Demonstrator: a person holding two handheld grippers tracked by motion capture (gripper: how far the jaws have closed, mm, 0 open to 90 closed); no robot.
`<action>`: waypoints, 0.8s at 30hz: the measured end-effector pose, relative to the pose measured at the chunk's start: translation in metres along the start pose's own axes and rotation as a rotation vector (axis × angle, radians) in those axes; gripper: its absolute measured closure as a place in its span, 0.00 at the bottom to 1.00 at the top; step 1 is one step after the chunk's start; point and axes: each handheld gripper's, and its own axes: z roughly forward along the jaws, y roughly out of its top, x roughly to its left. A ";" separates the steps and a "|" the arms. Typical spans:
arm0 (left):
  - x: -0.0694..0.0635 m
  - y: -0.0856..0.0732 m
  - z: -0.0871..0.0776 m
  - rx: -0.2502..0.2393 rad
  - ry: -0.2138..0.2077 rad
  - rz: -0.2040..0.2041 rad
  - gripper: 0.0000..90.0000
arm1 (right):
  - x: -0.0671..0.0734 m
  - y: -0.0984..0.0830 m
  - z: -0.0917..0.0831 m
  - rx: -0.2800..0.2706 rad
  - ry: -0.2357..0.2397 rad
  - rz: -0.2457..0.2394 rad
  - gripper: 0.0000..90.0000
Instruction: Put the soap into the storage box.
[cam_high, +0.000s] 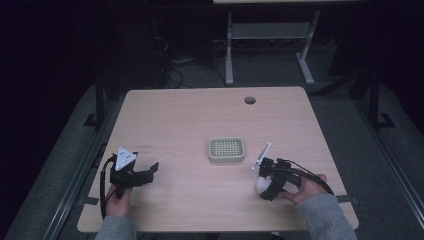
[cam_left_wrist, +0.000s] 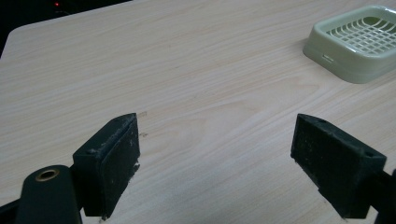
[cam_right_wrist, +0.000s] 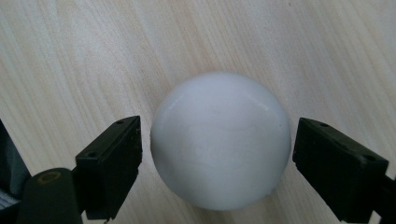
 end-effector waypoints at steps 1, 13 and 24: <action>0.000 0.000 0.000 0.000 0.000 0.000 0.17 | 0.000 0.000 0.000 0.000 0.000 0.000 0.17; 0.000 0.000 0.000 -0.002 0.000 0.000 0.17 | 0.000 0.003 0.007 0.039 -0.002 -0.004 0.17; 0.000 0.000 -0.001 -0.003 0.000 -0.001 0.17 | 0.001 0.006 0.013 0.068 -0.017 -0.014 0.17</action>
